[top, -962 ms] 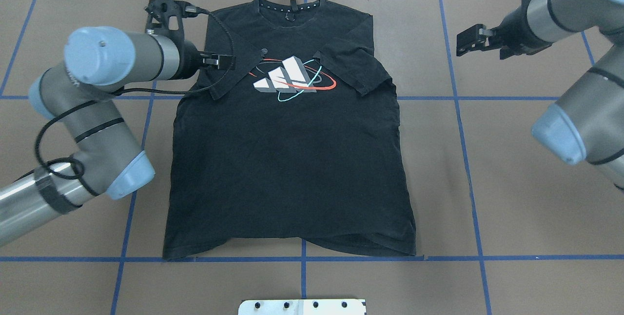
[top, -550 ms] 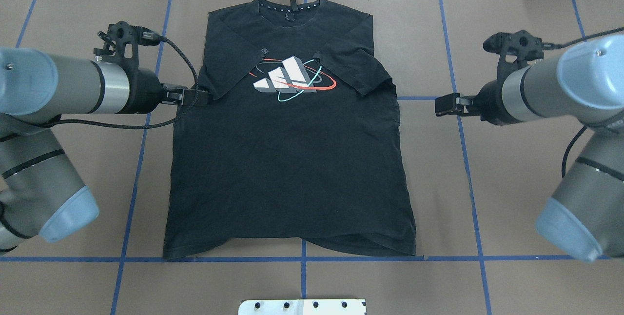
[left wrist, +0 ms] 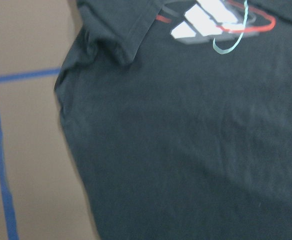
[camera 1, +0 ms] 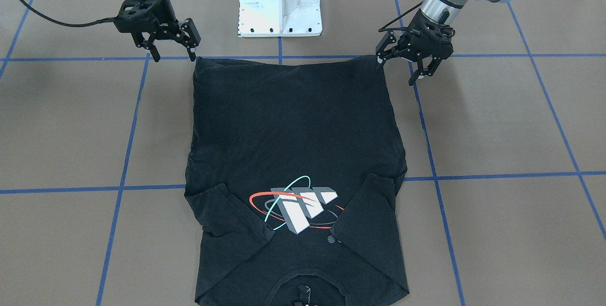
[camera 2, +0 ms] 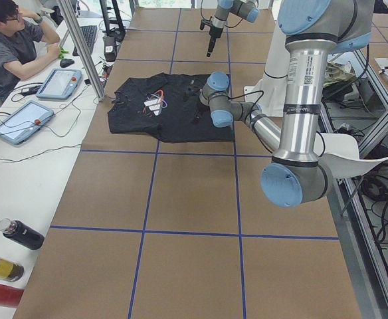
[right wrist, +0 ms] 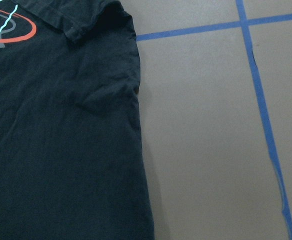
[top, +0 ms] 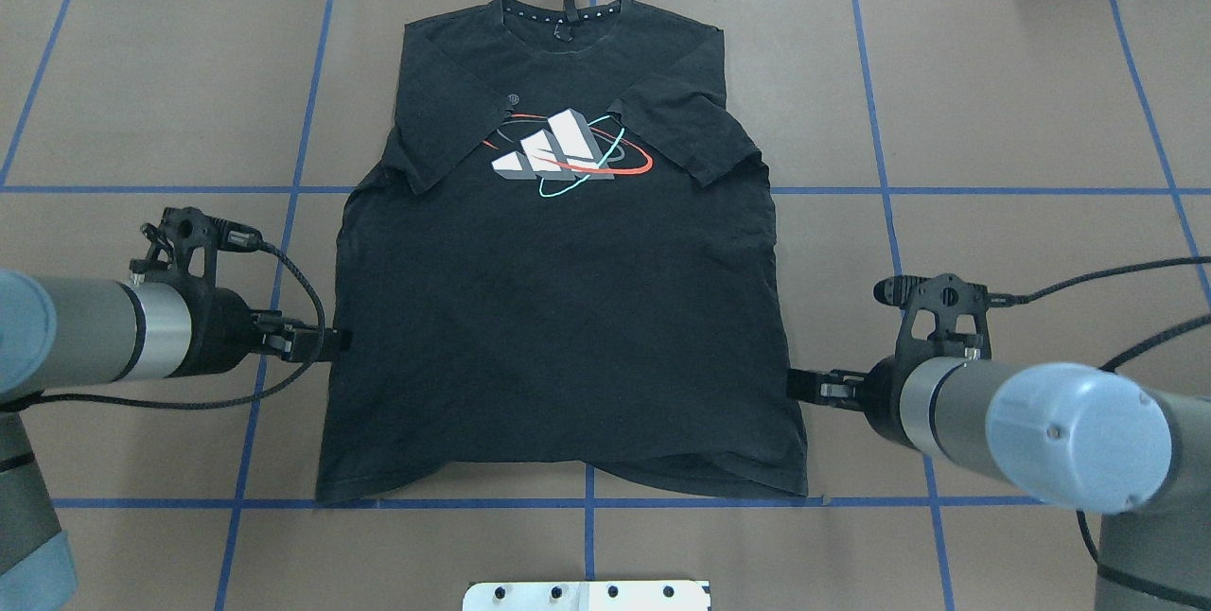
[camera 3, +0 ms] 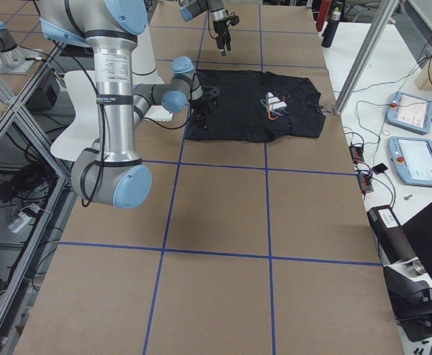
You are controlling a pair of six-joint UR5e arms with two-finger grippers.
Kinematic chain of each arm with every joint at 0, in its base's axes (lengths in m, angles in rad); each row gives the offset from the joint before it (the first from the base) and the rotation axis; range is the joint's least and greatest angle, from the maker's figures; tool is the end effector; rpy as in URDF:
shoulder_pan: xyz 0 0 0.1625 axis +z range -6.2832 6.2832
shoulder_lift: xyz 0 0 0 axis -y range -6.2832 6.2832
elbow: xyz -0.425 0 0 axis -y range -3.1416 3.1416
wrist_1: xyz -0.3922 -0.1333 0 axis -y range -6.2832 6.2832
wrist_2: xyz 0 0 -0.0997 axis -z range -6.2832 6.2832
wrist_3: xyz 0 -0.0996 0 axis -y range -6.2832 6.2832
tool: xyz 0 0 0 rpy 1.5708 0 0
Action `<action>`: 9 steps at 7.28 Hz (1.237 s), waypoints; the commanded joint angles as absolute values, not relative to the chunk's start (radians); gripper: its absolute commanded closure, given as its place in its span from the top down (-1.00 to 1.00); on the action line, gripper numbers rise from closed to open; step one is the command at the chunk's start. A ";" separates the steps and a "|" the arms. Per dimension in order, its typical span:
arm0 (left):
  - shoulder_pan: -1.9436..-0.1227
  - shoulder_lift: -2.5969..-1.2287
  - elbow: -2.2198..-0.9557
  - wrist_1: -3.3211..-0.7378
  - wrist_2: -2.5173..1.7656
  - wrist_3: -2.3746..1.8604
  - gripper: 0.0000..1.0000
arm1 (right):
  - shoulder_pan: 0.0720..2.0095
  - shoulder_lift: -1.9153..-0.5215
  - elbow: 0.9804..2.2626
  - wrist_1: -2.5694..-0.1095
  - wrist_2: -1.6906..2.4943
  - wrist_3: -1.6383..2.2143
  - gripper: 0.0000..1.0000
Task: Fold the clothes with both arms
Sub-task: 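Move both grippers down to the hem corners nearest the robot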
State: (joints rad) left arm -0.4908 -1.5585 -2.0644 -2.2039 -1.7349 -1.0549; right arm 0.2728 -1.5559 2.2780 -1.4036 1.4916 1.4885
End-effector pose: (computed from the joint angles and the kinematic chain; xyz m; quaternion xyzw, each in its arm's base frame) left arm 0.3634 -0.3269 0.3597 0.1933 0.4952 0.0540 0.8453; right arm -0.3862 -0.2547 0.3133 0.1111 -0.4167 0.1027 0.8963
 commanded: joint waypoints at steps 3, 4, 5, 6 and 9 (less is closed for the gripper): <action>-0.235 -1.480 -2.065 -2.221 -1.563 -1.285 1.00 | 0.156 -1.603 2.322 -1.404 1.385 1.551 1.00; -0.210 -1.474 -2.060 -2.218 -1.563 -1.310 1.00 | 0.156 -1.601 2.324 -1.404 1.384 1.551 1.00; -0.180 -1.476 -2.054 -2.218 -1.557 -1.327 0.94 | 0.156 -1.600 2.324 -1.404 1.384 1.551 1.00; -0.170 -1.476 -2.049 -2.218 -1.557 -1.331 0.73 | 0.156 -1.600 2.324 -1.404 1.382 1.551 1.00; -0.164 -1.477 -2.030 -2.218 -1.559 -1.333 0.32 | 0.156 -1.600 2.324 -1.404 1.381 1.551 1.00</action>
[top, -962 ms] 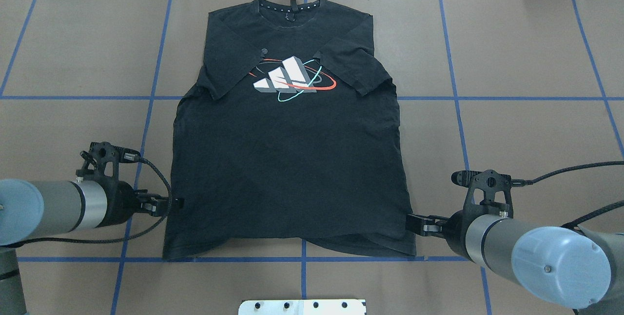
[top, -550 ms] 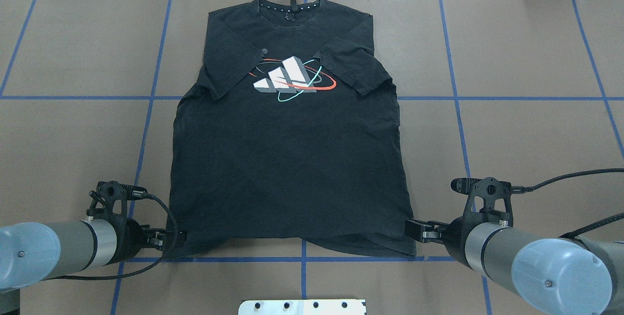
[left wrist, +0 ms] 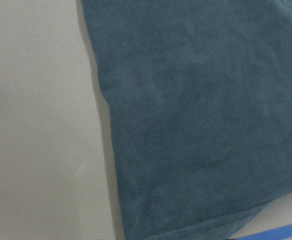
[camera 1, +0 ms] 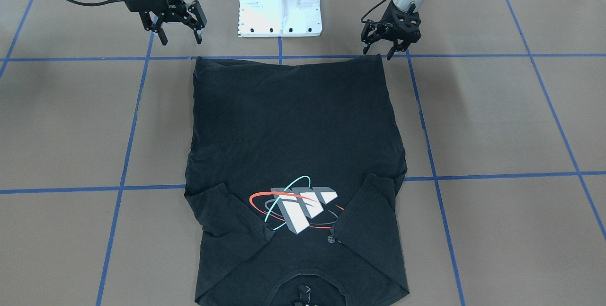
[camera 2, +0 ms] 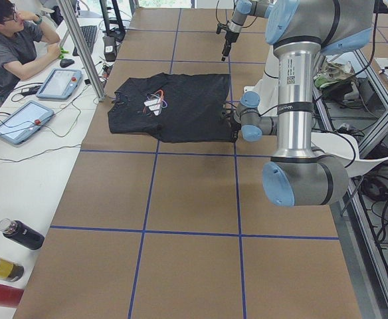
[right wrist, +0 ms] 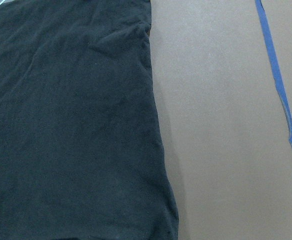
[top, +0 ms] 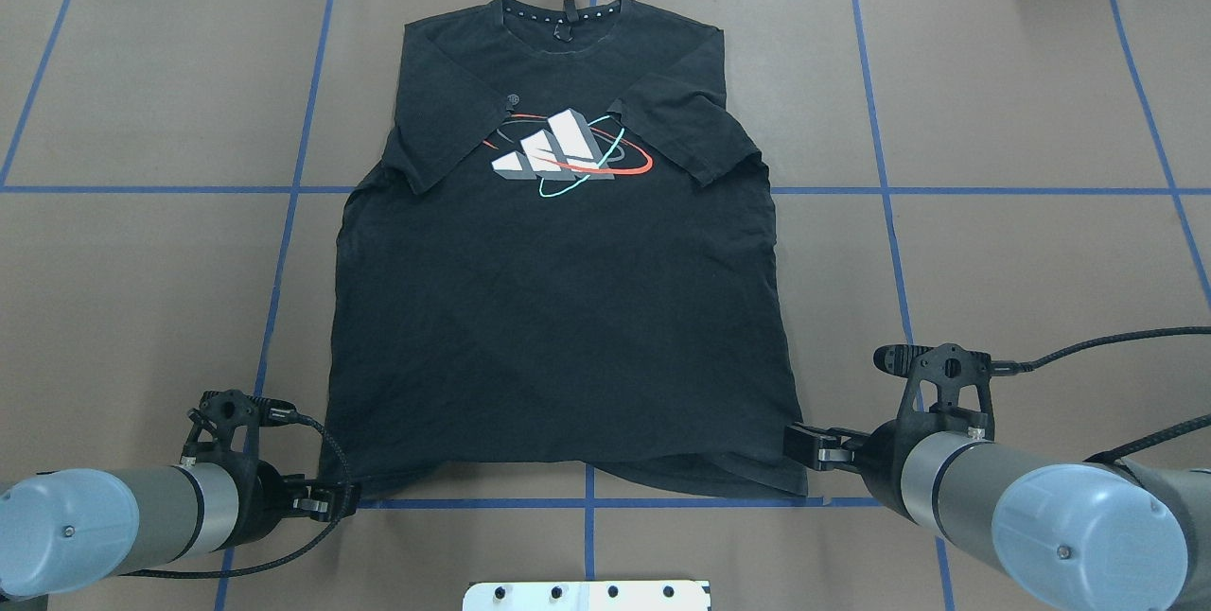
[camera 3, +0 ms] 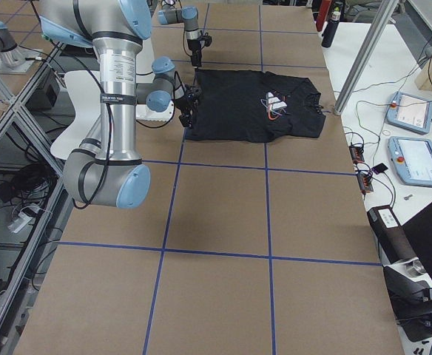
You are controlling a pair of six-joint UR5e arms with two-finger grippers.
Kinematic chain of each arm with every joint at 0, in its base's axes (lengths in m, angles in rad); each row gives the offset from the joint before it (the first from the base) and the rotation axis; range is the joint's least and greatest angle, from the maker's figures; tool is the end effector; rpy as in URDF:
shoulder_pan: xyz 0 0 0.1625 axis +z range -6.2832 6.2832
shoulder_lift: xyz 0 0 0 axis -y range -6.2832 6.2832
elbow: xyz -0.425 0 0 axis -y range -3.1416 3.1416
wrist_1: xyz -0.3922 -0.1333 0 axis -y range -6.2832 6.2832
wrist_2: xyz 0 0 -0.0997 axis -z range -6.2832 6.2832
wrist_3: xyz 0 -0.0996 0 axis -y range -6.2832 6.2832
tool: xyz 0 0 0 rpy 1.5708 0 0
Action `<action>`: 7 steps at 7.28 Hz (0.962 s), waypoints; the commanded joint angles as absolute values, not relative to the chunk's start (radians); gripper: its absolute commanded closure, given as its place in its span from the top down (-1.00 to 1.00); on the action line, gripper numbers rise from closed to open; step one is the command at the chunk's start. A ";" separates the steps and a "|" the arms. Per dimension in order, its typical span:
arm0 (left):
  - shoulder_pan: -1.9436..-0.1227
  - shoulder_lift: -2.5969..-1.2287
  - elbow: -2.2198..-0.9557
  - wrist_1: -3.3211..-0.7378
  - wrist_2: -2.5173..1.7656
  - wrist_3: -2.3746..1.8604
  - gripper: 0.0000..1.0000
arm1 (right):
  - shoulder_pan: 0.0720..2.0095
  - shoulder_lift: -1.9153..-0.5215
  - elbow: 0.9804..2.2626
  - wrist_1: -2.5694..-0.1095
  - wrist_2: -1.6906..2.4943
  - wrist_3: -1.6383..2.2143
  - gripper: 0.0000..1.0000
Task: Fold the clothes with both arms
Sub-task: 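Close both grippers on the hem corners nearest the robot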
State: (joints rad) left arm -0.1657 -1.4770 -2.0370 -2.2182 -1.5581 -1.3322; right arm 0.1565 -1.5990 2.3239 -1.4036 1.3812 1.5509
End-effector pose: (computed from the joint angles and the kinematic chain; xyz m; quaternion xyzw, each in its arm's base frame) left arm 0.4340 -0.2090 0.4101 0.1034 0.4770 0.0287 0.8723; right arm -0.3915 -0.2157 0.3111 0.1229 -0.4203 0.1020 0.8932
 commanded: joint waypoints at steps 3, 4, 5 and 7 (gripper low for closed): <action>-0.163 -1.483 -2.029 -2.218 -1.563 -1.339 -0.27 | 0.156 -1.598 2.324 -1.404 1.381 1.551 1.00; -0.163 -1.483 -2.028 -2.218 -1.563 -1.339 -0.36 | 0.156 -1.598 2.324 -1.404 1.381 1.551 1.00; -0.163 -1.482 -2.029 -2.218 -1.563 -1.341 -0.36 | 0.156 -1.598 2.324 -1.405 1.381 1.551 1.00; -0.164 -1.477 -2.028 -2.218 -1.565 -1.339 -0.36 | 0.156 -1.598 2.324 -1.405 1.381 1.551 1.00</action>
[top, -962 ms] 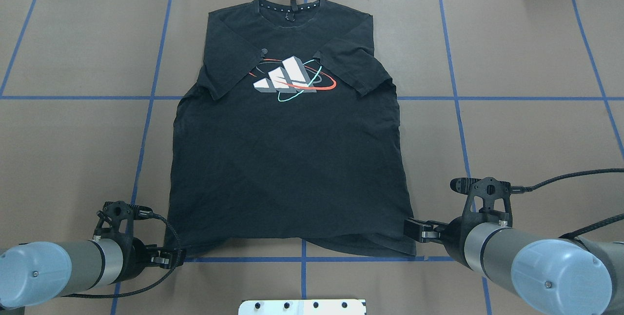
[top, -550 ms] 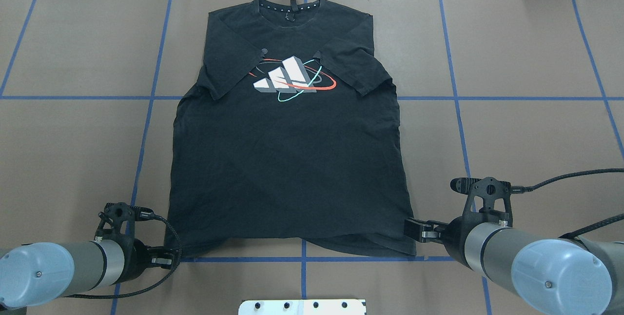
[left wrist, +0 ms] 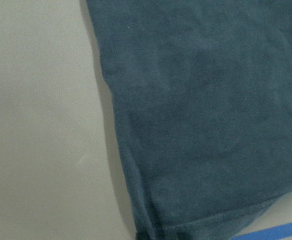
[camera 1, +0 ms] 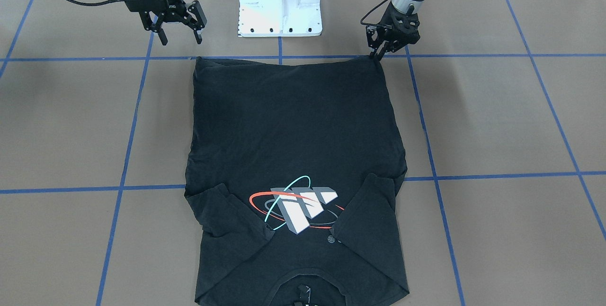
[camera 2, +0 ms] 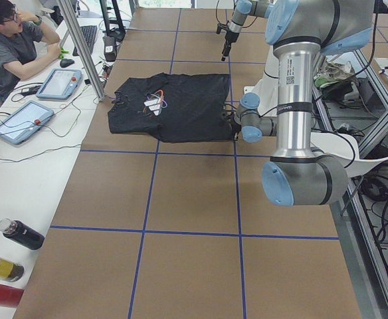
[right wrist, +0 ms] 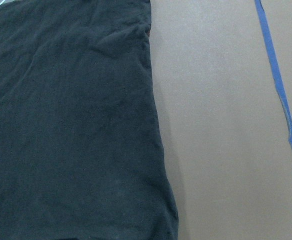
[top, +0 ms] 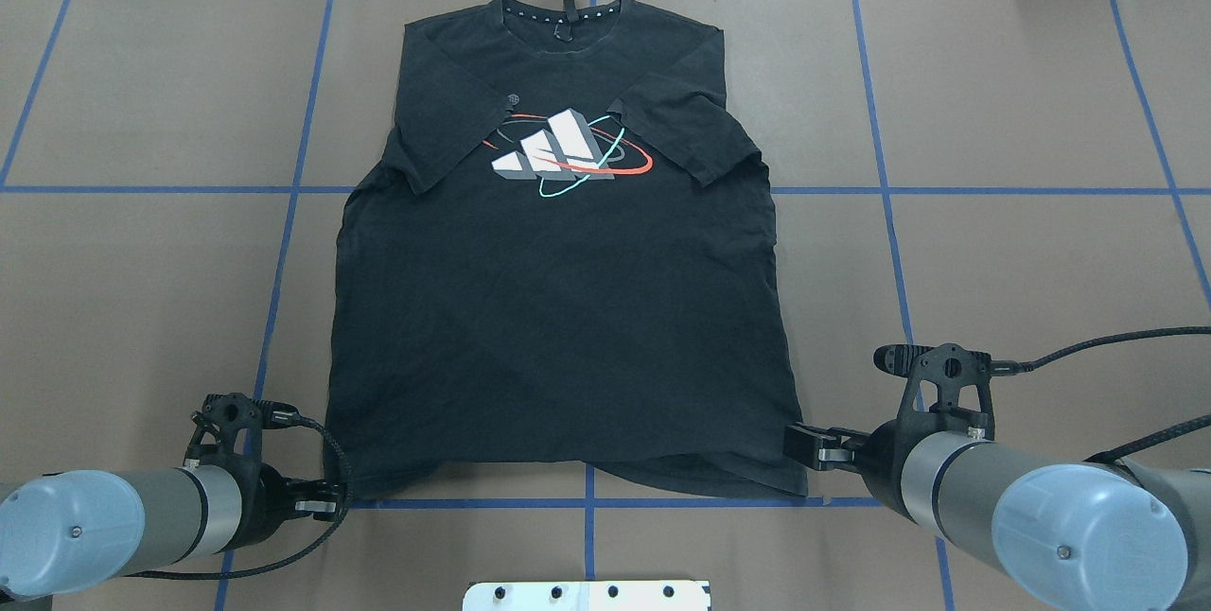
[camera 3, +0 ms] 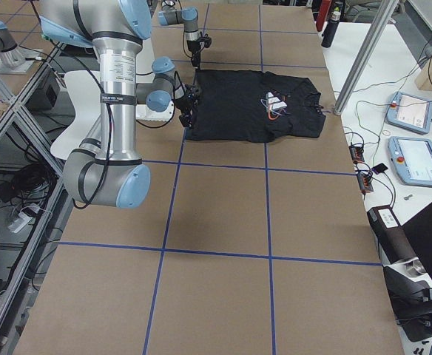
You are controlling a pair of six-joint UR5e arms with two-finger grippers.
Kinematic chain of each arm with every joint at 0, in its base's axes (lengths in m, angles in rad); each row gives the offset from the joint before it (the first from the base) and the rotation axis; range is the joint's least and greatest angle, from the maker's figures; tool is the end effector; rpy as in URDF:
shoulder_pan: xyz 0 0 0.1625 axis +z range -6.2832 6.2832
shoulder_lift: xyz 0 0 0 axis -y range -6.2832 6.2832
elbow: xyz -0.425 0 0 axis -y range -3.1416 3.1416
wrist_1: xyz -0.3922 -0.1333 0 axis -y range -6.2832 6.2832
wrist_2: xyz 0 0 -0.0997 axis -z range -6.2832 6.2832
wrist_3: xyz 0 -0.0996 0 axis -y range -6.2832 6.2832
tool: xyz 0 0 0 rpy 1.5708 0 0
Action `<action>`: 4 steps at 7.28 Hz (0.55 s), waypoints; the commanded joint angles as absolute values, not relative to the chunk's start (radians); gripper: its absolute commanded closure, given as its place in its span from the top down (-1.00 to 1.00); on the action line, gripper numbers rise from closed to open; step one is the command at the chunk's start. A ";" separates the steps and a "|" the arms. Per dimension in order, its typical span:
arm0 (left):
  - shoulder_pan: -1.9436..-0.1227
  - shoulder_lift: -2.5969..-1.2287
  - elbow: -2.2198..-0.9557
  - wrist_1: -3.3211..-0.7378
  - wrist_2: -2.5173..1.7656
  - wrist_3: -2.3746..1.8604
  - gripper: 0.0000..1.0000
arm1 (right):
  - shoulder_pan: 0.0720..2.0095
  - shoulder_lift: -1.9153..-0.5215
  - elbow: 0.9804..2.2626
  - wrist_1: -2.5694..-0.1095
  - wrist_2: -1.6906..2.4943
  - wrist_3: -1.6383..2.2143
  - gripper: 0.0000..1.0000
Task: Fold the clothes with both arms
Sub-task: 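Close both grippers on the hem corners nearest the robot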
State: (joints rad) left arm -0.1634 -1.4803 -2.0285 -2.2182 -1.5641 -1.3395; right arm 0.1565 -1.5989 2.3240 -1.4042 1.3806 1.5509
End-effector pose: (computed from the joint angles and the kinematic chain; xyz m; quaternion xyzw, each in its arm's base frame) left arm 0.4369 -0.2078 0.4129 0.0981 0.4758 0.0280 0.8736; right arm -0.3915 -0.2158 0.3111 0.1232 -0.4201 0.1022 0.8933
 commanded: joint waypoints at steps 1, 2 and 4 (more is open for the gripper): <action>-0.164 -1.476 -2.028 -2.217 -1.563 -1.339 -0.36 | 0.156 -1.598 2.324 -1.404 1.381 1.551 1.00; -0.166 -1.474 -2.028 -2.217 -1.565 -1.339 -0.37 | 0.156 -1.598 2.324 -1.404 1.381 1.551 1.00; -0.166 -1.474 -2.028 -2.217 -1.565 -1.341 -0.68 | 0.156 -1.598 2.324 -1.405 1.379 1.551 1.00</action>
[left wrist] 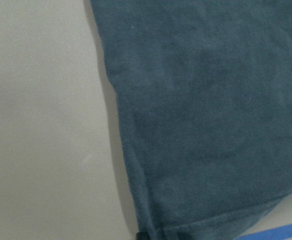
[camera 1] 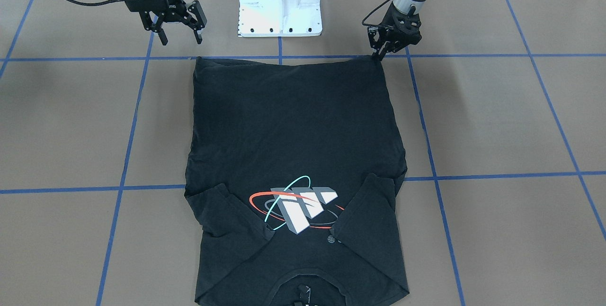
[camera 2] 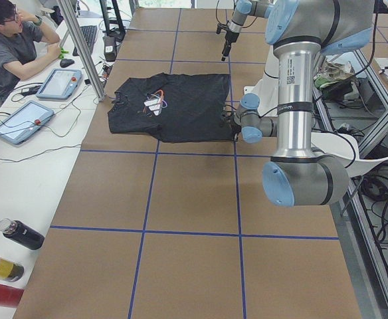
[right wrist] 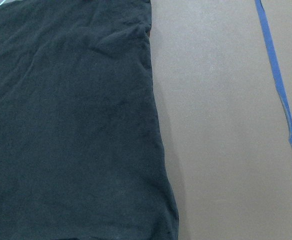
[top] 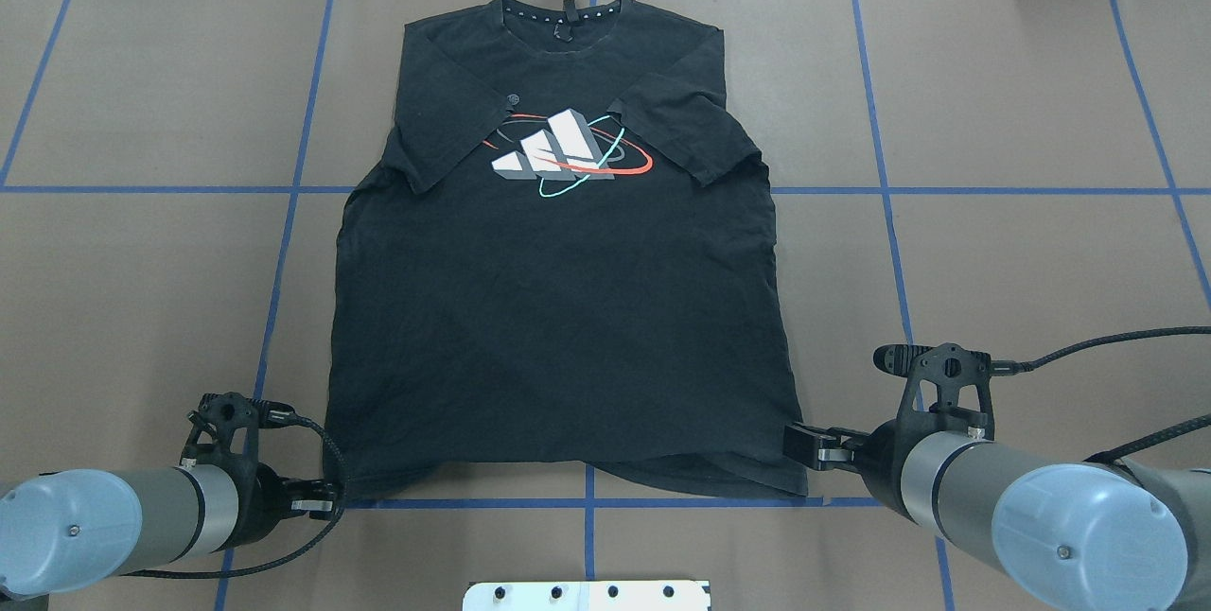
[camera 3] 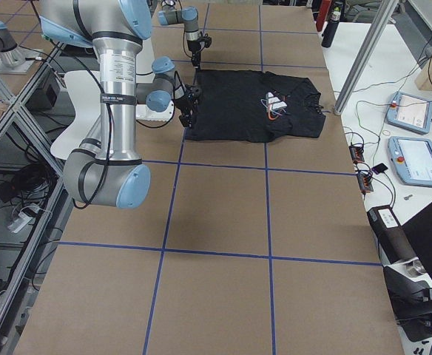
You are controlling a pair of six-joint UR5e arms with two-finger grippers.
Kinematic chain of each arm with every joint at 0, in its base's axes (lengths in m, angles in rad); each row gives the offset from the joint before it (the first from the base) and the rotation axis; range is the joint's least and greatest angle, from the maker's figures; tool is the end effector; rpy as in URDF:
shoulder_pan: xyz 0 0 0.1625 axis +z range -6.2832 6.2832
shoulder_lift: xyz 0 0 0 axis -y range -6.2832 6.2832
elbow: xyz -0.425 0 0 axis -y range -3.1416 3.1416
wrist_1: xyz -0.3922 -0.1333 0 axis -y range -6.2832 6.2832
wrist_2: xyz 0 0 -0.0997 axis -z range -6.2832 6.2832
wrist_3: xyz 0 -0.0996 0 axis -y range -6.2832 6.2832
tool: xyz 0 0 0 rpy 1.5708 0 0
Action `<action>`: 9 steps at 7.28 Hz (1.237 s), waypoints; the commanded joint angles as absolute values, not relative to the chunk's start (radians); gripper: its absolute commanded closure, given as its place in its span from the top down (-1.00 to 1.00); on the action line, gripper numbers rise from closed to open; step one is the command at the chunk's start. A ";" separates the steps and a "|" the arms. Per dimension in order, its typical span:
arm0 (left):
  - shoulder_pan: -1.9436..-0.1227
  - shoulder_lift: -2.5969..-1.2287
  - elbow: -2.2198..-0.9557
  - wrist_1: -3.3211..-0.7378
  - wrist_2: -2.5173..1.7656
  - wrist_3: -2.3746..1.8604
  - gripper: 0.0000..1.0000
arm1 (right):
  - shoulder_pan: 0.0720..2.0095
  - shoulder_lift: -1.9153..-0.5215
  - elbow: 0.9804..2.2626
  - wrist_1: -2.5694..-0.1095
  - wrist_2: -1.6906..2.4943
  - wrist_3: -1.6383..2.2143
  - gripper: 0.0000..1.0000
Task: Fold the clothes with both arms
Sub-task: 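Close both grippers on the hem corners nearest the robot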
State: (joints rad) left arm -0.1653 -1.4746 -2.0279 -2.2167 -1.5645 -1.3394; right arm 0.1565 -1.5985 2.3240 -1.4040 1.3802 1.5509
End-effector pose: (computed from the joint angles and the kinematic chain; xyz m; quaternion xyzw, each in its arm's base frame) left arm 0.4352 -0.2084 0.4160 0.0978 0.4724 0.0274 0.8755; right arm -0.3915 -0.2158 0.3109 0.1233 -0.4203 0.1023 0.8931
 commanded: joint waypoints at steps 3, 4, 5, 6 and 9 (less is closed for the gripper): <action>-0.166 -1.471 -2.029 -2.217 -1.565 -1.339 -1.00 | 0.155 -1.601 2.312 -1.404 1.379 1.551 1.00; -0.166 -1.474 -2.031 -2.217 -1.565 -1.339 -1.00 | 0.153 -1.601 2.297 -1.404 1.379 1.552 1.00; -0.166 -1.474 -2.033 -2.217 -1.565 -1.339 -1.00 | 0.147 -1.601 2.281 -1.399 1.364 1.555 1.00; -0.166 -1.474 -2.036 -2.217 -1.565 -1.341 -1.00 | 0.146 -1.608 2.257 -1.334 1.356 1.557 1.00; -0.166 -1.474 -2.034 -2.218 -1.555 -1.339 -1.00 | 0.094 -1.608 2.183 -1.284 1.312 1.632 0.83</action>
State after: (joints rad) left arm -0.1656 -1.4751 -2.0353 -2.2179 -1.5588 -1.3393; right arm 0.1249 -1.6072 2.2015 -1.2926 1.3320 1.5901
